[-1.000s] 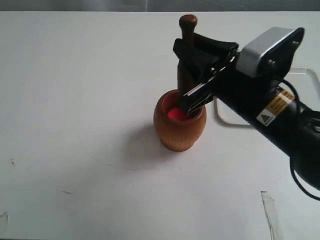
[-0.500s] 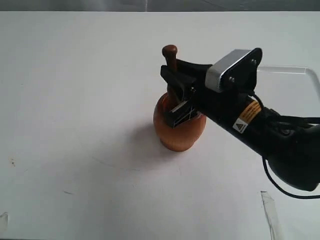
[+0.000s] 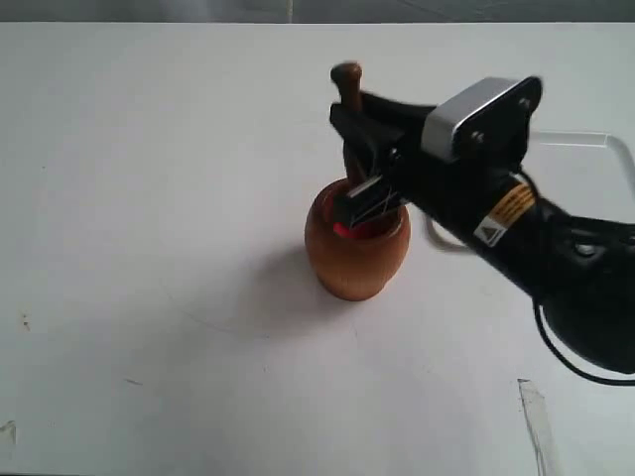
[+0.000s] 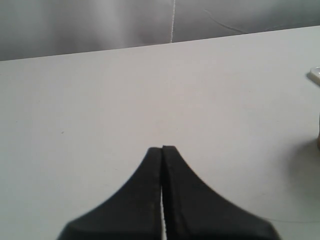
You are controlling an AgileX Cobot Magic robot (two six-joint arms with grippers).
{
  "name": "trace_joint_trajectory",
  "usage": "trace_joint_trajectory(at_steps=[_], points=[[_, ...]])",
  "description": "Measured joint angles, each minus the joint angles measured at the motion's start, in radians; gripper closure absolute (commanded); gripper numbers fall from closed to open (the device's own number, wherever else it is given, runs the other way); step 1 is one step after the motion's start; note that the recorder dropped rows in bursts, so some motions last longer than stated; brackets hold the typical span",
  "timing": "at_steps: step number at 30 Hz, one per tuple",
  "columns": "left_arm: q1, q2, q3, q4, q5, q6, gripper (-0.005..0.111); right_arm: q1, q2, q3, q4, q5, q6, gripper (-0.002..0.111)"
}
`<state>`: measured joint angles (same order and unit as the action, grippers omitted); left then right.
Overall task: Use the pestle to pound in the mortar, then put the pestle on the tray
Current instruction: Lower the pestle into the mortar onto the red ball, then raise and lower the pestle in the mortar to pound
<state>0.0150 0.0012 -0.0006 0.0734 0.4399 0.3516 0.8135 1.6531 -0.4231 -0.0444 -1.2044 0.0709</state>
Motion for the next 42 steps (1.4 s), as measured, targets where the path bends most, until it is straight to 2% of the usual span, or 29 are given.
trace_joint_trajectory(at_steps=[5, 9, 13, 21, 26, 30, 38, 42], points=[[0.000, 0.000, 0.000, 0.000, 0.000, 0.000, 0.107, 0.000, -0.207, 0.000, 0.000, -0.010, -0.029, 0.108], [0.000, 0.000, 0.000, 0.000, 0.000, 0.000, 0.107, 0.000, -0.242, 0.000, 0.000, -0.022, -0.047, 0.108], [0.000, 0.000, 0.000, 0.000, 0.000, 0.000, 0.107, 0.000, -0.157, 0.000, 0.000, -0.022, -0.049, 0.108], [0.000, 0.000, 0.000, 0.000, 0.000, 0.000, 0.107, 0.000, 0.177, -0.019, -0.031, -0.007, 0.006, 0.108], [0.000, 0.000, 0.000, 0.000, 0.000, 0.000, 0.107, 0.000, 0.238, -0.061, -0.043, -0.034, 0.030, 0.108], [0.000, 0.000, 0.000, 0.000, 0.000, 0.000, 0.107, 0.000, 0.179, -0.077, -0.054, 0.001, 0.035, 0.108], [0.000, 0.000, 0.000, 0.000, 0.000, 0.000, 0.107, 0.000, -0.123, -0.086, -0.090, -0.007, 0.011, 0.108], [0.000, 0.000, 0.000, 0.000, 0.000, 0.000, 0.107, 0.000, -0.161, -0.086, -0.113, -0.021, -0.006, 0.108]])
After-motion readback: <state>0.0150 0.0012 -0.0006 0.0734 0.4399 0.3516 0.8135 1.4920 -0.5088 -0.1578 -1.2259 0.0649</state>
